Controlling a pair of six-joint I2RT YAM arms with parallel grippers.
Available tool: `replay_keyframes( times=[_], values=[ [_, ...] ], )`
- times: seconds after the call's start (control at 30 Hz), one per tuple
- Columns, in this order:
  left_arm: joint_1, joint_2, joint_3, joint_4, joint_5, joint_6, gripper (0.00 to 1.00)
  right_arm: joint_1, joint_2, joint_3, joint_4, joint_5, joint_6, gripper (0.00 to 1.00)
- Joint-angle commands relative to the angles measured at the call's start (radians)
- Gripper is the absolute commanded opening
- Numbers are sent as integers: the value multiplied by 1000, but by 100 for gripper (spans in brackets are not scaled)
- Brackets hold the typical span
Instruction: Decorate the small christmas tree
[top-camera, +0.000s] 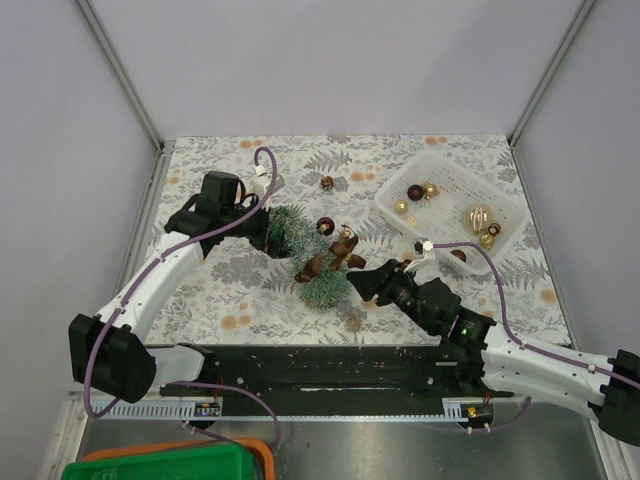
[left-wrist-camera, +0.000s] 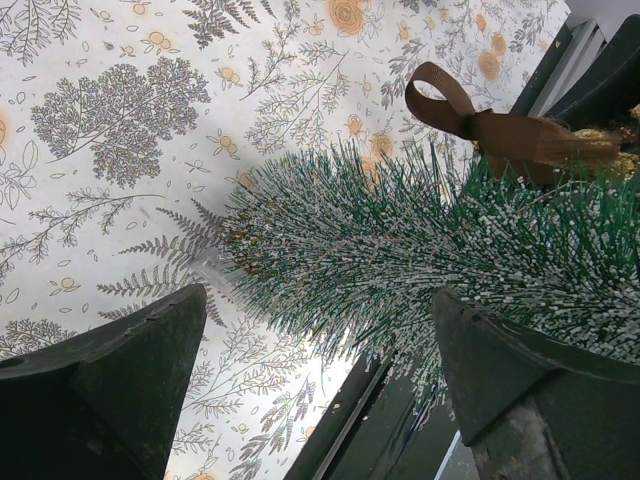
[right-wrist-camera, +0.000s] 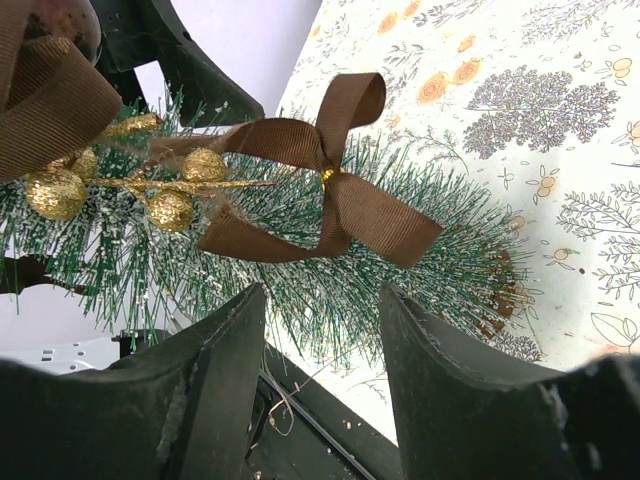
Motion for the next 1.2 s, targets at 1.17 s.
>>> replay_keyframes(
  times=[1.17],
  values=[
    [95, 62, 157, -57, 43, 10, 99, -700, 516, 906, -840, -127, -309, 67]
  ],
)
